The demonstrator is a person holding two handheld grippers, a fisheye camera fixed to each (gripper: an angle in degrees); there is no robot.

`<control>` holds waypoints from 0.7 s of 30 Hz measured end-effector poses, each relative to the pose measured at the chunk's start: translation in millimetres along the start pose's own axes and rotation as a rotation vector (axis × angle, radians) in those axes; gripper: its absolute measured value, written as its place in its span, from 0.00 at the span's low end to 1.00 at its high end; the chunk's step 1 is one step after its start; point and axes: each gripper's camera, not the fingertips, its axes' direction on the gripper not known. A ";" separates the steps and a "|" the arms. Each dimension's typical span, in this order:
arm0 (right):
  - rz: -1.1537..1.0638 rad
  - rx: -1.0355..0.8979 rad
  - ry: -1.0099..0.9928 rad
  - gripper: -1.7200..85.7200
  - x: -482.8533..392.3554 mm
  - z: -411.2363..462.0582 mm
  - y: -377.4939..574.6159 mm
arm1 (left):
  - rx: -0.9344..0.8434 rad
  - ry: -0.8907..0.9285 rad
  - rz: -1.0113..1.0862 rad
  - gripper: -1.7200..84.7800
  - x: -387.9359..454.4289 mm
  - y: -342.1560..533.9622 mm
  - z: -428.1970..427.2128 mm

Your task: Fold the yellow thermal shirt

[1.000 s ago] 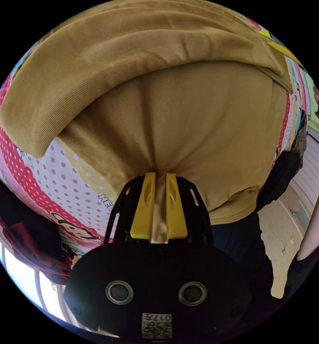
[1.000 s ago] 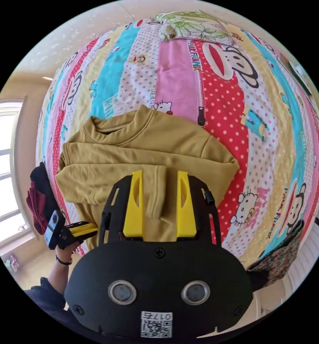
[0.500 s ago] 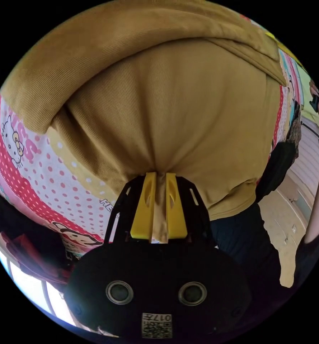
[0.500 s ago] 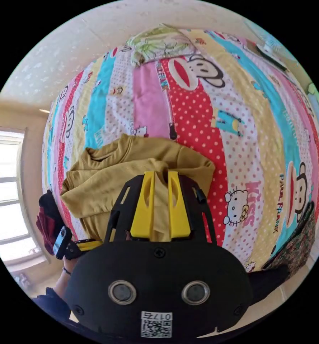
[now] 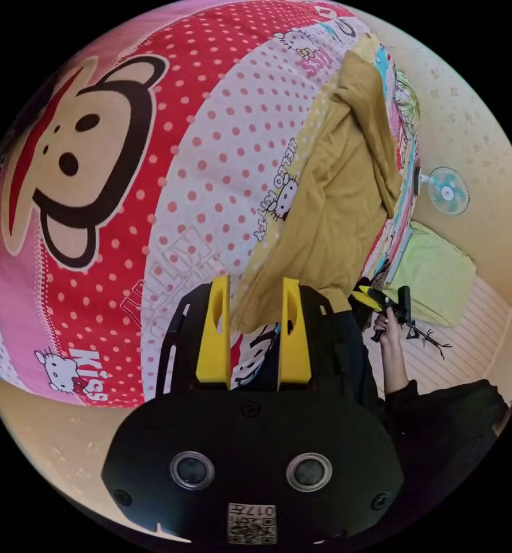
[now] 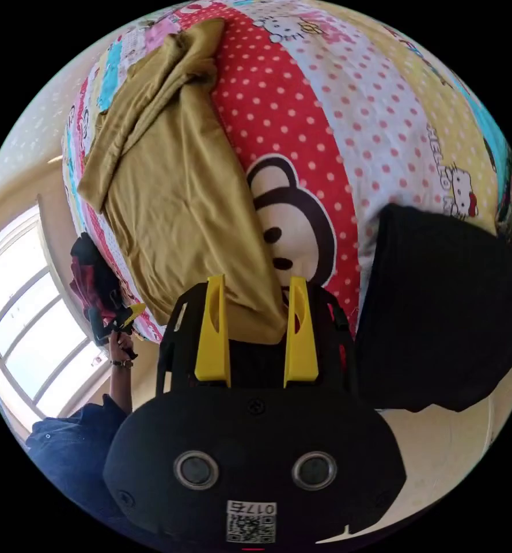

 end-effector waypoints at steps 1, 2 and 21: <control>0.028 -0.006 -0.046 0.21 11.2 2.5 8.8 | 0.007 0.024 0.007 0.17 -10.6 9.0 2.9; 0.072 -0.001 -0.125 0.21 29.9 5.7 25.2 | 0.014 0.015 0.029 0.17 -16.5 14.6 5.5; 0.036 0.094 -0.807 0.06 135.9 -26.7 125.1 | -0.045 0.124 0.171 0.06 -88.7 4.2 31.1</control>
